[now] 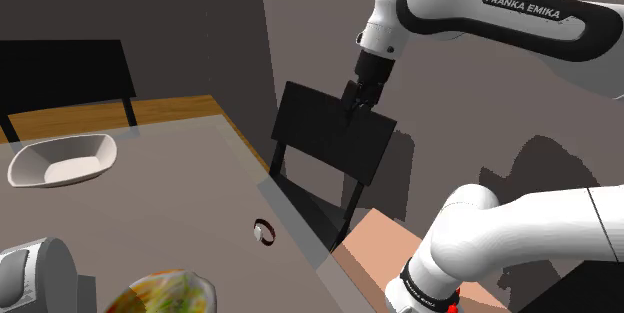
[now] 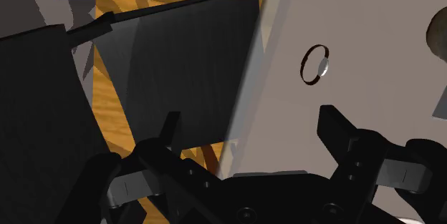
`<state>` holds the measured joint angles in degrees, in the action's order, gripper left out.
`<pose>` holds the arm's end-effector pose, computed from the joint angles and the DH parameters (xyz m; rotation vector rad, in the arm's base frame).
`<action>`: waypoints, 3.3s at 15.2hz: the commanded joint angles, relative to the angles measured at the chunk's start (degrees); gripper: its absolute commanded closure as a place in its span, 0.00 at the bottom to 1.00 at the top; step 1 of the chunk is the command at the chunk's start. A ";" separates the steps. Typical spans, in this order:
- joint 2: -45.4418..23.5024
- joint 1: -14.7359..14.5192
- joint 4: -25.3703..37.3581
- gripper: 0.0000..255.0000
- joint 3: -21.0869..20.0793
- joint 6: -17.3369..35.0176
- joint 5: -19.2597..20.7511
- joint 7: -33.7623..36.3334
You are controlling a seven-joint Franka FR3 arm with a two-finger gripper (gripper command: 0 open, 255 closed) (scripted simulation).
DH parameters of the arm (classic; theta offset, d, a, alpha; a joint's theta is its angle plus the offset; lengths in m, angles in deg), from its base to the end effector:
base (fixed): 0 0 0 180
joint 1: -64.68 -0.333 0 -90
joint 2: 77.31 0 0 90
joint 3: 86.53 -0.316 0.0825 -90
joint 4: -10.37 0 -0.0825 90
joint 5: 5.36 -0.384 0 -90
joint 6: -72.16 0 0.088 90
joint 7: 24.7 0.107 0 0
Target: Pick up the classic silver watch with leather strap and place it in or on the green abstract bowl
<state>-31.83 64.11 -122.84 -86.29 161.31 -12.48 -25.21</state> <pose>0.3035 0.0147 0.6071 -3.0140 -0.0290 -0.0375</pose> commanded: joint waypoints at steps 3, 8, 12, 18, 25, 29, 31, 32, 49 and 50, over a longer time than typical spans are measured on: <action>-0.08 -0.69 -2.60 0.00 -2.26 2.71 -0.91 1.60; -1.70 -2.62 -8.01 0.00 -8.08 9.80 -3.29 5.64; -4.62 -4.23 -11.15 0.00 -12.89 15.85 -5.08 8.96; -11.84 -6.12 -13.73 0.00 -20.40 25.49 -6.93 14.31; -23.01 -6.53 -13.56 0.00 -28.63 35.91 -6.01 21.27; -25.05 -6.33 -15.27 0.00 -29.43 39.60 -5.82 21.63; -26.19 -6.19 -16.05 0.00 -29.85 41.48 -5.65 21.85; -27.15 -6.05 -16.63 0.00 -30.18 42.98 -5.47 22.06; -27.16 -6.06 -16.61 1.00 -30.19 42.99 -5.47 22.09; -27.13 -6.08 -16.57 1.00 -30.20 43.01 -5.48 22.08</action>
<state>-58.95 58.02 -139.39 -116.50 204.33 -17.97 -3.13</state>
